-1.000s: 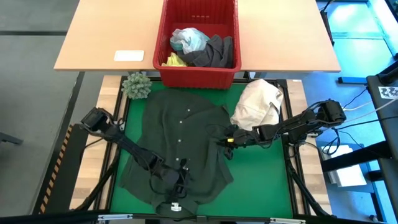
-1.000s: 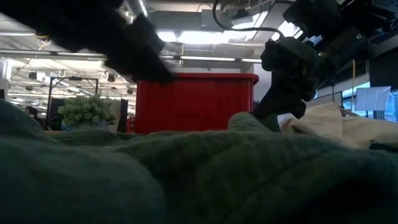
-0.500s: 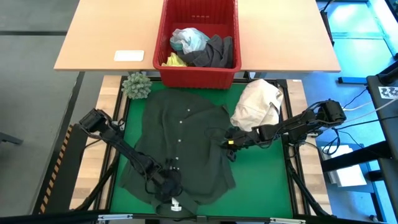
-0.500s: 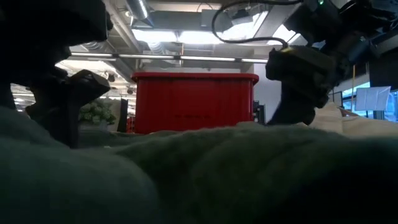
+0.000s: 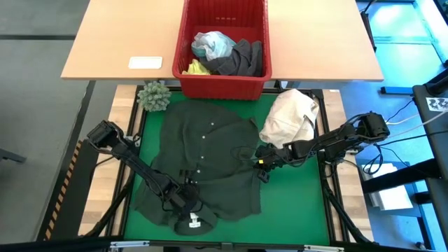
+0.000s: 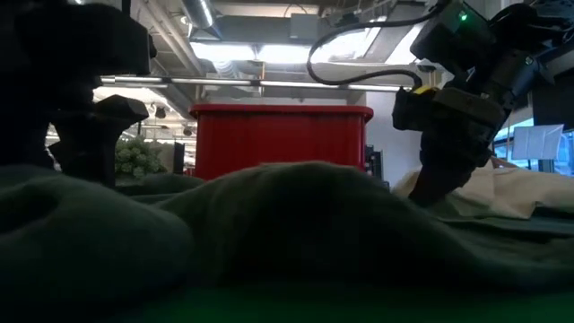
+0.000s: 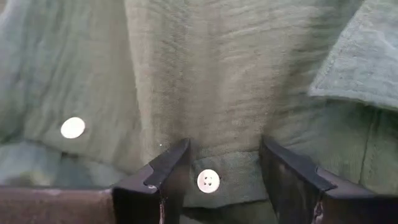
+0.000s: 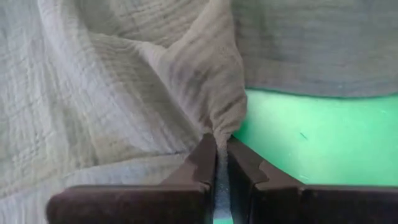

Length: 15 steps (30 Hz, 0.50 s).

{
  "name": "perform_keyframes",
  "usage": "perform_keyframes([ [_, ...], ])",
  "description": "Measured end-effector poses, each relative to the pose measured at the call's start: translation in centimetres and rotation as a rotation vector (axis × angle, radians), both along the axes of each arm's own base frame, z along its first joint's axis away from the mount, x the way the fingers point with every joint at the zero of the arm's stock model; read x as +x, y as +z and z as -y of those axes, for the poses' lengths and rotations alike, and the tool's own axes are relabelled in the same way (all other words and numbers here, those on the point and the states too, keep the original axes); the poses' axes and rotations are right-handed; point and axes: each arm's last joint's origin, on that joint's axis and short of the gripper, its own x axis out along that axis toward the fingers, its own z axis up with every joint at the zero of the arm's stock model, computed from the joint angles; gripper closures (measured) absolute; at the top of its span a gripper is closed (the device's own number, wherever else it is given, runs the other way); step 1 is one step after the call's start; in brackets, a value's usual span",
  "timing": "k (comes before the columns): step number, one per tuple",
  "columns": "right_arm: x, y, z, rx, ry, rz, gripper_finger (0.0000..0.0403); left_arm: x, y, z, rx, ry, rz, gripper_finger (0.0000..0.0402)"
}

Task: Fold Laundry from Bin
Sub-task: Fold the dark green polo

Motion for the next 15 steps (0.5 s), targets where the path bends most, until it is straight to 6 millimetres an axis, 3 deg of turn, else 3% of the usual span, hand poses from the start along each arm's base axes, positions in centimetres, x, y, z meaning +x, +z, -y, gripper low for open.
perform_keyframes([
  [9, 0.0, 0.0, 0.3, -0.073, -0.048, 0.004, 0.0381, -0.5, 0.0, -1.7, 0.161, 0.041, -0.042, 0.0215],
  [15, -0.1, -0.1, 0.3, -0.078, -0.047, 0.001, 0.0381, -1.1, 1.3, -2.6, 0.21, 0.044, -0.05, 0.0215],
])
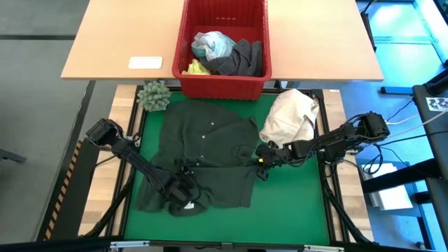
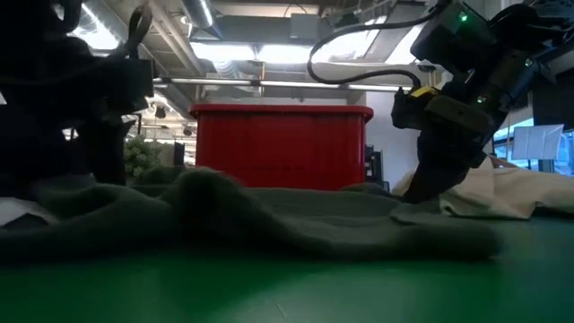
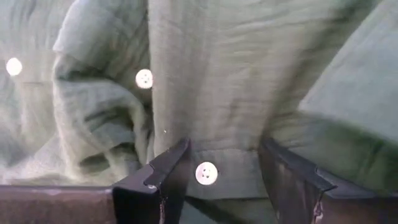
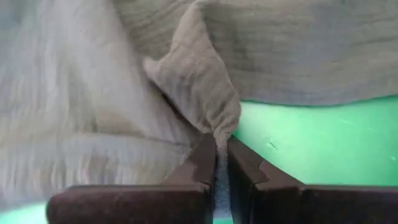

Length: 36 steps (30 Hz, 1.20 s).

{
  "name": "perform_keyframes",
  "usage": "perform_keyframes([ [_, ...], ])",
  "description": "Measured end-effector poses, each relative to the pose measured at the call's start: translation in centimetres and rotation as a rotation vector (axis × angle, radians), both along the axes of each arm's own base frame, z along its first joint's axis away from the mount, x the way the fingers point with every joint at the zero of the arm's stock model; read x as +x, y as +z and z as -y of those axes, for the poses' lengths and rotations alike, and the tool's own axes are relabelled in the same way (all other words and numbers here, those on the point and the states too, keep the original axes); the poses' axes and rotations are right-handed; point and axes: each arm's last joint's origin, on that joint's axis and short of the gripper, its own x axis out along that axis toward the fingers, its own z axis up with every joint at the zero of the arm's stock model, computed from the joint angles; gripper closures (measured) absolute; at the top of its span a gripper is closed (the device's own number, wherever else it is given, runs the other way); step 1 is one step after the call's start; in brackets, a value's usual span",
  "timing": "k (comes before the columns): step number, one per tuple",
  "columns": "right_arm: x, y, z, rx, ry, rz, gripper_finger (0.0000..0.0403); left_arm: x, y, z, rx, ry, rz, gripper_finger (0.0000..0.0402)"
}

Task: Fold Laundry from Bin
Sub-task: Fold the dark green polo

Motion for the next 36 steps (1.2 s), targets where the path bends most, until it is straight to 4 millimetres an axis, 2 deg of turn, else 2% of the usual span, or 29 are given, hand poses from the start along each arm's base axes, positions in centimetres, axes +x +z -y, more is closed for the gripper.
perform_keyframes([
  [5, 0.0, 0.0, 0.0, 0.0, 0.001, -0.005, 0.0381, -0.2, 1.8, 0.5, -0.04, -0.021, 0.095, 0.0215],
  [10, 0.0, 0.0, 0.0, 0.0, 0.001, -0.005, 0.0381, -0.7, 2.5, 1.3, -0.062, -0.046, 0.135, 0.0215],
  [13, 0.0, 0.0, 0.0, -0.001, 0.002, -0.005, 0.0381, 0.0, 2.8, 2.4, -0.133, -0.081, 0.23, 0.0215],
  [20, 0.0, 0.0, 0.0, -0.001, 0.003, -0.005, 0.0381, 2.5, 4.4, 5.4, -0.299, -0.292, 0.513, 0.0215],
  [29, 0.0, 0.0, 0.0, -0.002, 0.002, -0.004, 0.0381, 4.6, 1.8, 6.8, -0.336, -0.379, 0.516, 0.0214],
  [33, 0.0, 0.0, 0.0, -0.003, 0.001, -0.003, 0.0381, 6.1, 1.8, 8.0, -0.298, -0.443, 0.514, 0.0214],
  [36, 0.0, 0.0, 0.0, -0.004, 0.001, -0.002, 0.0381, 7.1, 1.5, 8.2, -0.261, -0.437, 0.5, 0.0214],
])
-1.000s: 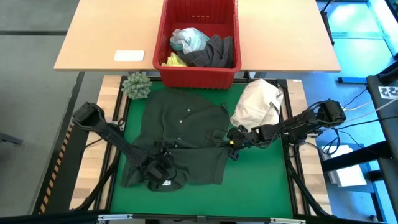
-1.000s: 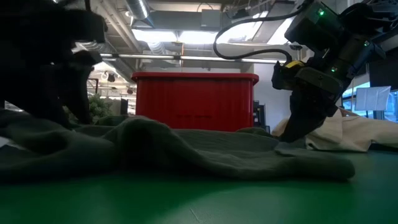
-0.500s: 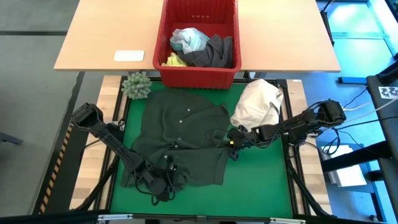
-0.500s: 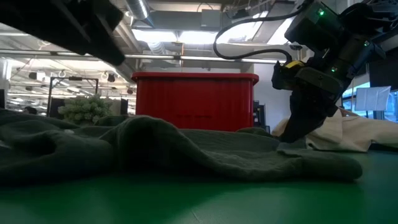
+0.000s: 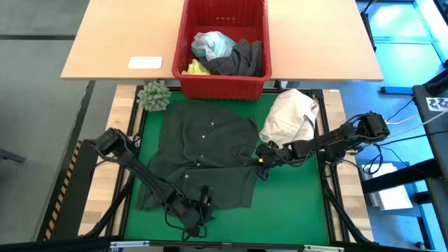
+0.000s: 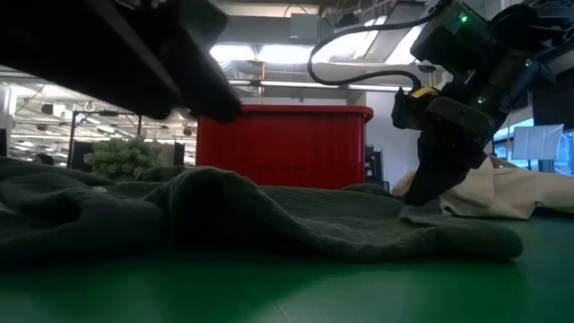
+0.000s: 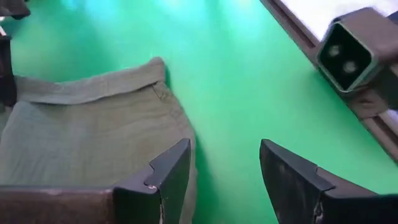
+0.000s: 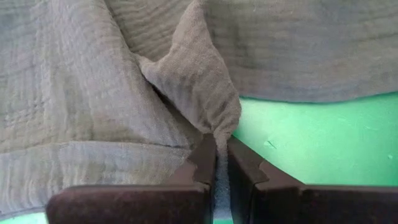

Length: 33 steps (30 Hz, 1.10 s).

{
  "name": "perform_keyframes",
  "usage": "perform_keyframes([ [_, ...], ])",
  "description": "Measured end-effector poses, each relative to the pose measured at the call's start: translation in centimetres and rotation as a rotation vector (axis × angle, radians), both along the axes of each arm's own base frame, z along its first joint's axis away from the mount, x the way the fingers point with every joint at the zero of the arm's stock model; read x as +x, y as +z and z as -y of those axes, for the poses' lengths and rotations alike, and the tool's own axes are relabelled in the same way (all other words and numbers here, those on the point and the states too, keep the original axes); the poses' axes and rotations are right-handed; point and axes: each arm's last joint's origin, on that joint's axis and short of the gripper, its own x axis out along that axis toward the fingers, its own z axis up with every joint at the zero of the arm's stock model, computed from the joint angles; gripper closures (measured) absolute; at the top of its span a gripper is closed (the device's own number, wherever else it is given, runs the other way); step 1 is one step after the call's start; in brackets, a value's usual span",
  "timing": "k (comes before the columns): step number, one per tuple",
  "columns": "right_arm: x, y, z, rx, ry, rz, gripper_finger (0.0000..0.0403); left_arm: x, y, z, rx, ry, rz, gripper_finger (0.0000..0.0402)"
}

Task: Fold Laundry from Bin
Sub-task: Fold the dark green polo

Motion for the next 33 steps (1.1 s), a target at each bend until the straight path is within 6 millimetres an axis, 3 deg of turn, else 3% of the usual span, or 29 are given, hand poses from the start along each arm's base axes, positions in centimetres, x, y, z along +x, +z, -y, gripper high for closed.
perform_keyframes([
  [15, 0.0, 0.0, 0.0, -0.003, -0.003, 0.002, 0.0381, 1.6, -3.0, -2.3, 0.069, 0.077, -0.111, 0.0222],
  [20, 0.0, 0.0, 0.0, -0.003, -0.003, 0.002, 0.0382, 1.5, -3.1, -2.4, 0.071, 0.08, -0.12, 0.0276],
  [26, 0.0, 0.0, 0.0, 0.0, -0.001, 0.002, 0.0382, 1.5, -3.1, -2.4, 0.069, 0.081, -0.121, 0.0382],
  [33, 0.1, 0.1, 0.0, 0.005, 0.002, 0.011, 0.0382, 1.5, -3.1, -2.3, 0.056, 0.072, -0.129, 0.0399],
])
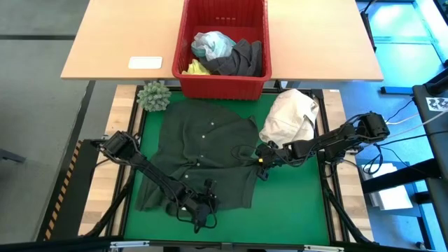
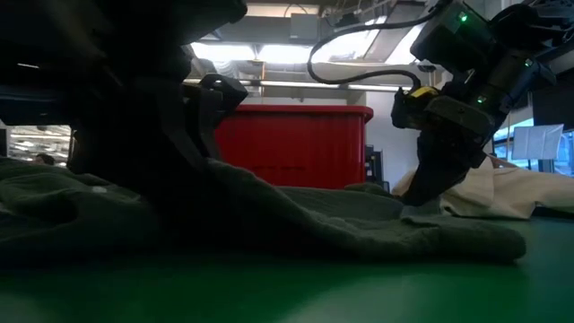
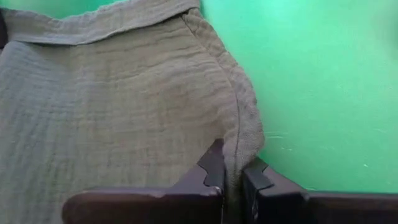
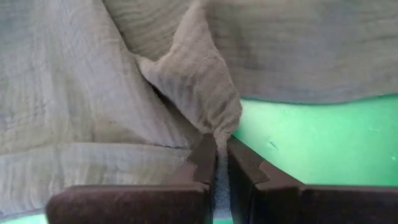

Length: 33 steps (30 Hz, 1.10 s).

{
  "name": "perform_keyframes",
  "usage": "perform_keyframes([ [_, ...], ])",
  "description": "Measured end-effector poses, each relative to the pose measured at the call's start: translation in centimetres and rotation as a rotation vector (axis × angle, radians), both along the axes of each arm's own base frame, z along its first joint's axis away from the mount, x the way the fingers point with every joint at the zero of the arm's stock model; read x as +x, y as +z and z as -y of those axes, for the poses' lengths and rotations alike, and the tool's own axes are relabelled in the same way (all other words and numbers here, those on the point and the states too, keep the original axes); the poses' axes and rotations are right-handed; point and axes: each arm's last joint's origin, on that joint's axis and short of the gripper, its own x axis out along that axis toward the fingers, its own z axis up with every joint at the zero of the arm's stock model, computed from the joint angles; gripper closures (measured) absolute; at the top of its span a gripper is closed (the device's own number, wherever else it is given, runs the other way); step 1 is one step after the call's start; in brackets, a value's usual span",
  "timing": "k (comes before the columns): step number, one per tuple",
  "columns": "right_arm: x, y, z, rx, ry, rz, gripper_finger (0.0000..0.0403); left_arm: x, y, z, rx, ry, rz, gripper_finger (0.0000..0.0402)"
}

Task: Fold Laundry from Bin
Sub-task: Fold the dark green polo

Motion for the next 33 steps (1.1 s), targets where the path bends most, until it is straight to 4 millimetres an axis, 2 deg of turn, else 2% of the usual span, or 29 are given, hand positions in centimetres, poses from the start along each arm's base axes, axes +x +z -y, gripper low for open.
perform_keyframes([
  [15, 1.6, 1.5, -0.5, 0.067, 0.061, 0.22, 0.0382, -0.5, 0.3, 1.7, -0.111, -0.048, 0.011, 0.0401],
  [22, 1.8, 1.8, -0.5, 0.079, 0.067, 0.26, 0.0382, -1.0, 1.7, 2.2, -0.145, -0.071, 0.037, 0.0401],
  [27, 2.3, 2.6, -0.7, 0.103, 0.078, 0.355, 0.0382, -1.5, 3.3, 2.5, -0.168, -0.087, 0.072, 0.0401],
  [33, 3.0, 3.7, -0.5, 0.11, 0.085, 0.482, 0.0382, -2.0, 3.5, 3.1, -0.178, -0.09, 0.076, 0.0401],
])
